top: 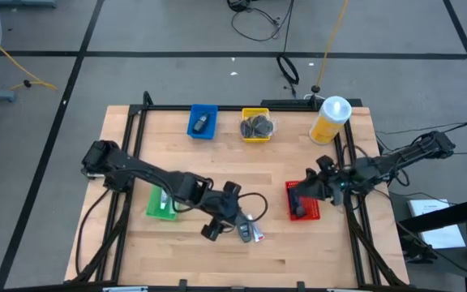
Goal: Pick & Place Travel size toiletries
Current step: Put the gray deodorant into the blue bin
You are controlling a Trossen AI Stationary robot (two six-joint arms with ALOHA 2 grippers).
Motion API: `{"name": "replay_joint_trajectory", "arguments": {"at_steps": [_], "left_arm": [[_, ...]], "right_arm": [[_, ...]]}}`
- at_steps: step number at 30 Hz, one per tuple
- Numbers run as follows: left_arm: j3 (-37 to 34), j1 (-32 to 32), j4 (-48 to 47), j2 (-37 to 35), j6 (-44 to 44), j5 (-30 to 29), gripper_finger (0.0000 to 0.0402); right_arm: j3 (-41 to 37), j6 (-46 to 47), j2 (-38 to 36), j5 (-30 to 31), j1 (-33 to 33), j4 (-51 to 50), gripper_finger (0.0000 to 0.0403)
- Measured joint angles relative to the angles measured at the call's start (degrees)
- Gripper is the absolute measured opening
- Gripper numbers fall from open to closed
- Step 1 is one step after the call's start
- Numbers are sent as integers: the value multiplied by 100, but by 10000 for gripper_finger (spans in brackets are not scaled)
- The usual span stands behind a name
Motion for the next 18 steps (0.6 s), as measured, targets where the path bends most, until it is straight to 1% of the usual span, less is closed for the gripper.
{"name": "replay_joint_trajectory", "arguments": {"at_steps": [4, 6, 9, 12, 15, 18], "left_arm": [[220, 149, -384, 0, 553, 75, 285], [285, 226, -438, 0, 886, 126, 285], [306, 363, -483, 0, 1359, 148, 285], [304, 506, -488, 0, 1605, 146, 285], [304, 600, -512, 18, 1770, 212, 285], [304, 641, -523, 231, 1947, 369, 285]], "right_arm": [[0, -406, 0, 3, 0, 398, 151], [0, -467, 0, 42, 0, 391, 151], [0, -467, 8, 259, 0, 269, 151], [0, -469, 23, 433, -2, 184, 151], [0, -469, 44, 457, -2, 152, 150], [-1, -468, 102, 457, -2, 138, 150]]}}
